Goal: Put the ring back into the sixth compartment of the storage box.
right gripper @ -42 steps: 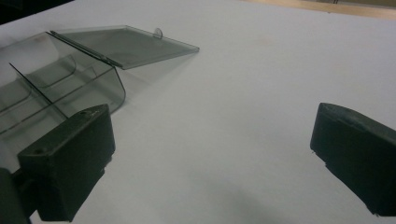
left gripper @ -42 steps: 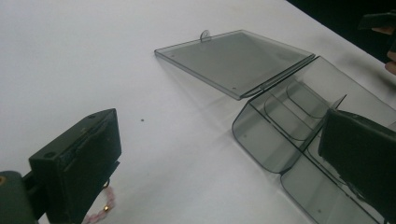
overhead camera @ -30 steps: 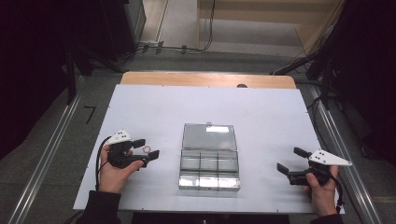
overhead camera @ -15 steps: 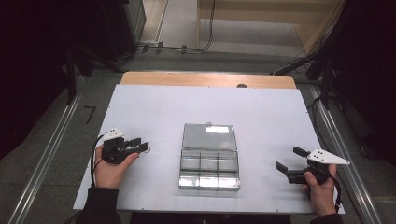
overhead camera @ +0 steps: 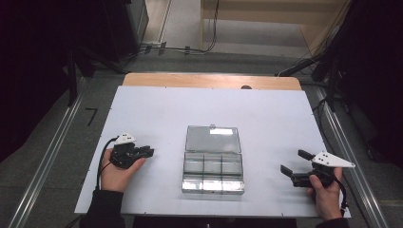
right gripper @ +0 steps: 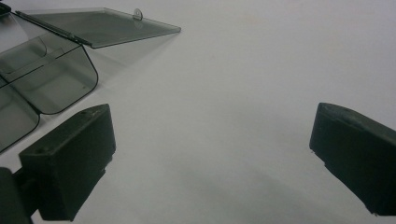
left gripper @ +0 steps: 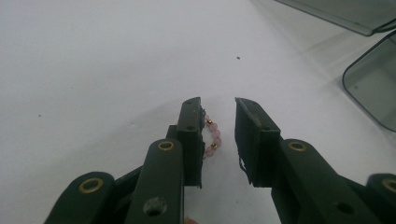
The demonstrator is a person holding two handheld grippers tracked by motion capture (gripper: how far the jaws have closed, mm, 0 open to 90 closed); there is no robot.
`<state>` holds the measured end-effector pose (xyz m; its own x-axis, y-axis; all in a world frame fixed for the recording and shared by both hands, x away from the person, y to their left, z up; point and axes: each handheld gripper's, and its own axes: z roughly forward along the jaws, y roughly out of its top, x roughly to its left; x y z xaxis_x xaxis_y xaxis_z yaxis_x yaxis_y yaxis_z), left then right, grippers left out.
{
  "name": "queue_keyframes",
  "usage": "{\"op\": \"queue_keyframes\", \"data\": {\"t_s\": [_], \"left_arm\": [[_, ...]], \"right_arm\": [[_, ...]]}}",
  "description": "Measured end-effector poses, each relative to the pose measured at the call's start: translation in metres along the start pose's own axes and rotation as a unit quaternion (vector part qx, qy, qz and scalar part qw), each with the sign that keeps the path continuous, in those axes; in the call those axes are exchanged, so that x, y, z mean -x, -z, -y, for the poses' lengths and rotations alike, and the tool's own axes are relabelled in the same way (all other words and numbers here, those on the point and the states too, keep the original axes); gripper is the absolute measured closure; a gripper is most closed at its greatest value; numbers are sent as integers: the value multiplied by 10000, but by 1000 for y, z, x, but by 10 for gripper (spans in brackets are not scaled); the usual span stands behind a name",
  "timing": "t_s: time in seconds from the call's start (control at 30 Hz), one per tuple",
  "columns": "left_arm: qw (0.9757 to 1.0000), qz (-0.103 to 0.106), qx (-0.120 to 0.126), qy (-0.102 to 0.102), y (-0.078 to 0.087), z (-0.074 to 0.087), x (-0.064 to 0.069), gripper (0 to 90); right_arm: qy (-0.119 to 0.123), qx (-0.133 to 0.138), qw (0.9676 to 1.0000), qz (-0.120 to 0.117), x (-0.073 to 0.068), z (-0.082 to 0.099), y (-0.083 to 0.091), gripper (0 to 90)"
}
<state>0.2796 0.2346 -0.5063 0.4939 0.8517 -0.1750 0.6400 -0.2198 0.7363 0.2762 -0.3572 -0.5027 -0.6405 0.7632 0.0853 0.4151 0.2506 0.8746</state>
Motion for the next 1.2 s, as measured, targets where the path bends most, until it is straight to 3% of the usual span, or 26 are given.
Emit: {"op": "queue_keyframes", "data": {"t_s": [0.2,0.4,0.5,1.2], "left_arm": [[9996,-253,-2,-134,-5,1,6,720],[9982,-527,15,-301,-6,3,9,830],[9982,-527,30,-281,-6,3,9,867],[9987,-489,63,-147,-6,3,8,885]], "right_arm": [[-5,-14,10000,9,0,0,0,0],[0,-34,10000,14,-1,0,-2,0],[27,-48,10000,28,-2,0,-2,0],[89,-65,9999,47,-4,0,-4,0]]}}
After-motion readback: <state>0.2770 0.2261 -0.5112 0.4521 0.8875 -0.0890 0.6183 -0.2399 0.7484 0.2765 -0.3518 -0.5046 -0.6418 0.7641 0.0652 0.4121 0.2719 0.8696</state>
